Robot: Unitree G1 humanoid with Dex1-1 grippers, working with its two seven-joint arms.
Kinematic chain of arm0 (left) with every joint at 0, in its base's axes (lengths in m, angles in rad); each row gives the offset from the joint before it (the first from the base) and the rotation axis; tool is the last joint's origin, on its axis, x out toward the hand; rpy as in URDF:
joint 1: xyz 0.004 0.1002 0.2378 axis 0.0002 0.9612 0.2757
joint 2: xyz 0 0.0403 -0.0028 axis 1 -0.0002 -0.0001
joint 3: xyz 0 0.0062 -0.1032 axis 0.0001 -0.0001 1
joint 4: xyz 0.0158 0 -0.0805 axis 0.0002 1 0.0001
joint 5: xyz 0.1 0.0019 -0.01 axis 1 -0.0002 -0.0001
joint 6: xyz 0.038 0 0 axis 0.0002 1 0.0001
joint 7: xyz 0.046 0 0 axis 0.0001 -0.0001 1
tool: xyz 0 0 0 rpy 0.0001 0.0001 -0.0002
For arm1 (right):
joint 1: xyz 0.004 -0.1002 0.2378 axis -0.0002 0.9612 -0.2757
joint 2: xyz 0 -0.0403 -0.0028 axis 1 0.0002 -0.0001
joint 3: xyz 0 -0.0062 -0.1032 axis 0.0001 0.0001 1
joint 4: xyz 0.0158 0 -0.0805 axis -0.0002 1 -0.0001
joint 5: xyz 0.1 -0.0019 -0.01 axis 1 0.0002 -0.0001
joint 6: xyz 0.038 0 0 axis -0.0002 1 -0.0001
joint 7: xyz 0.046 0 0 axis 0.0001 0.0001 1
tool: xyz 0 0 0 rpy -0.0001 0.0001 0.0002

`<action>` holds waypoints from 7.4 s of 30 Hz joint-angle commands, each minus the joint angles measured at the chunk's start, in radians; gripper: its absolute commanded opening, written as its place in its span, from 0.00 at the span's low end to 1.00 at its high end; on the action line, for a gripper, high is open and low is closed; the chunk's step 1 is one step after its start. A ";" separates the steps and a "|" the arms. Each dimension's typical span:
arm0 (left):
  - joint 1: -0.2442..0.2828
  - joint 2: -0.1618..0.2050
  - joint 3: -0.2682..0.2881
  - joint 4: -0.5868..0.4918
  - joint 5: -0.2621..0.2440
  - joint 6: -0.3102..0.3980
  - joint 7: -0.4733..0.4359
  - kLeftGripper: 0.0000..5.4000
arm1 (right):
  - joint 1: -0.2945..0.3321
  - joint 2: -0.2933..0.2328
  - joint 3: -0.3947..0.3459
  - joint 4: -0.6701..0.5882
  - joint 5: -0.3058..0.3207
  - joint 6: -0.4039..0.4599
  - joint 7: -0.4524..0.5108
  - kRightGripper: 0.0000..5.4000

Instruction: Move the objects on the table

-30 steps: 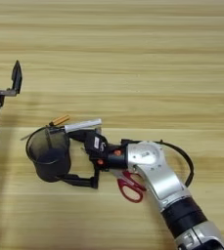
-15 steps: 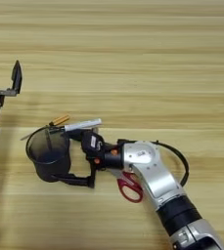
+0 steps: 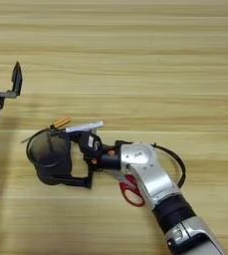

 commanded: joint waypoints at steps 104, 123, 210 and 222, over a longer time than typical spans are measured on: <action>-0.024 0.014 -0.001 0.029 0.006 -0.021 0.006 1.00 | -0.119 -0.268 -0.426 0.429 0.025 -0.177 -0.050 0.87; -0.021 0.015 0.000 0.025 0.006 -0.020 0.006 1.00 | -0.128 -0.268 -0.428 0.470 0.025 -0.198 -0.043 1.00; -0.023 0.013 -0.003 0.027 0.008 -0.020 0.008 1.00 | -0.032 -0.323 -0.471 0.354 0.091 -0.146 0.018 1.00; -0.027 0.015 -0.001 0.037 0.007 -0.023 0.005 1.00 | 0.016 -0.355 -0.488 0.287 0.107 -0.130 0.034 1.00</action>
